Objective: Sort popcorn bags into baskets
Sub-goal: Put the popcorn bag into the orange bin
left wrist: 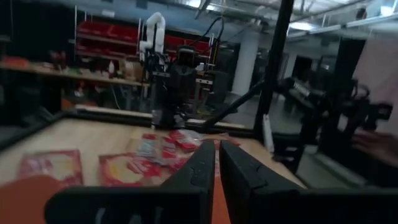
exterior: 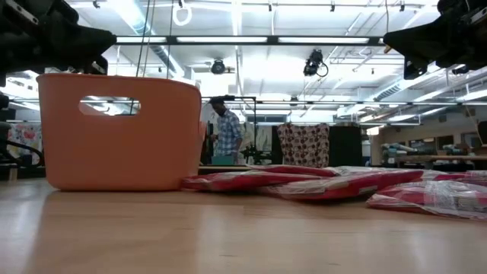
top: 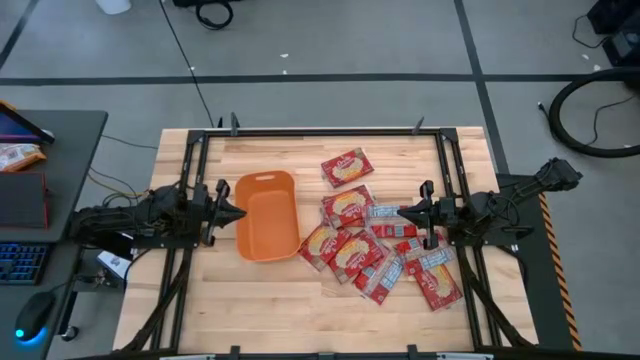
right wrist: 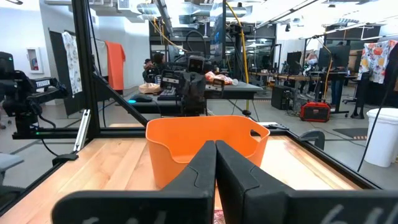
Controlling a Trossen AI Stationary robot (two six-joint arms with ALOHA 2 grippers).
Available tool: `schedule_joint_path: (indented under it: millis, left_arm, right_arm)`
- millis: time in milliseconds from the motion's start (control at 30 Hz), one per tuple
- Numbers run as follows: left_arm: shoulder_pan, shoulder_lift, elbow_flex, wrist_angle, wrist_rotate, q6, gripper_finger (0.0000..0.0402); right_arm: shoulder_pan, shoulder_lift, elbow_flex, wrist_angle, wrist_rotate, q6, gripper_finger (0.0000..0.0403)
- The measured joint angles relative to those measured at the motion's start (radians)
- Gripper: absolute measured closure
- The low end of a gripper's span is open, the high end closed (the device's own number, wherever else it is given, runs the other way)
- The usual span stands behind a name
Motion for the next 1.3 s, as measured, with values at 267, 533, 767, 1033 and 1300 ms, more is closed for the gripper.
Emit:
schedule_joint_path:
  millis: [267,533,767,1033,1300]
  left_arm:
    - [0.000,0.073,0.017,0.027,-0.053,-0.219,0.0374]
    - [0.000,0.386,0.100,0.150,-0.135,-0.214,0.0378]
    - [0.001,0.689,0.255,0.182,-0.144,-0.184,0.0379]
    - [0.000,0.998,0.434,0.179,-0.144,-0.141,0.0379]
    - [0.000,1.239,0.619,0.139,-0.120,-0.136,0.0375]
  right_arm:
    - [-0.002,0.000,0.000,0.003,0.004,-0.002,0.0387]
    - [-0.012,0.000,0.000,0.060,0.024,0.034,0.0387]
    - [-0.013,0.000,0.000,0.084,0.023,0.052,0.0387]
    - [-0.014,0.000,0.000,0.144,0.026,0.104,0.0387]
    - [-0.075,0.020,0.000,0.150,0.026,0.137,0.0387]
